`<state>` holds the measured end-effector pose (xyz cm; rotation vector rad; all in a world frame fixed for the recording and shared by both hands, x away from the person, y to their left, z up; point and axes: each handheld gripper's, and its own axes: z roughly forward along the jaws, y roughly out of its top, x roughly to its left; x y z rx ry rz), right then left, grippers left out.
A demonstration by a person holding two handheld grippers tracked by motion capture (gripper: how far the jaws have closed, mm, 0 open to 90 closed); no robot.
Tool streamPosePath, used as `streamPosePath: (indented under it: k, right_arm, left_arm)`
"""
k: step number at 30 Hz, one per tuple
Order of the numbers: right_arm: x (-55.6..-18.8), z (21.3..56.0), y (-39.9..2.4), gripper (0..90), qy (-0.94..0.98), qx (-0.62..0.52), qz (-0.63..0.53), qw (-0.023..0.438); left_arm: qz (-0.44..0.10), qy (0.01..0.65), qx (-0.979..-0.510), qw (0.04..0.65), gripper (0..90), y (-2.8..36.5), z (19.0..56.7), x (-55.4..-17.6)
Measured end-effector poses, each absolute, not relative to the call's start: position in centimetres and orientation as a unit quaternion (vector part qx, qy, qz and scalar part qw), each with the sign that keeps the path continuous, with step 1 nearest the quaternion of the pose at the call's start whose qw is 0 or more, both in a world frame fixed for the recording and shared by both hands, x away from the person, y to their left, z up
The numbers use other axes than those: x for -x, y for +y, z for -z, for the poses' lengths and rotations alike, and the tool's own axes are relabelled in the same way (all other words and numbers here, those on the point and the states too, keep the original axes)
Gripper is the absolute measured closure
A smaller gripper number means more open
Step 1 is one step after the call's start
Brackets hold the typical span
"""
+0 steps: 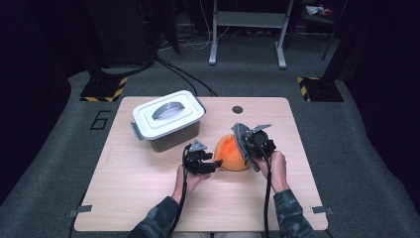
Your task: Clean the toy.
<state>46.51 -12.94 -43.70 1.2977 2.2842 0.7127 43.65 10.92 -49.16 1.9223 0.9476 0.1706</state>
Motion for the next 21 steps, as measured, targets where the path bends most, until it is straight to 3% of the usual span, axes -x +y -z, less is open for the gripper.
streamPosePath:
  k: [10, 21]
  right_arm:
    - [-46.3, 44.2, -13.5, 75.6, 0.816, -0.474, -0.258, 0.207]
    - [-46.0, 44.3, -14.2, 76.0, 0.806, -0.486, -0.262, 0.213]
  left_arm:
    - [-0.079, 0.383, -0.785, 0.481, 72.9, 10.2, 49.3, -43.8]
    - [-0.108, 0.36, -0.786, 0.491, 81.4, 9.9, 48.7, -43.8]
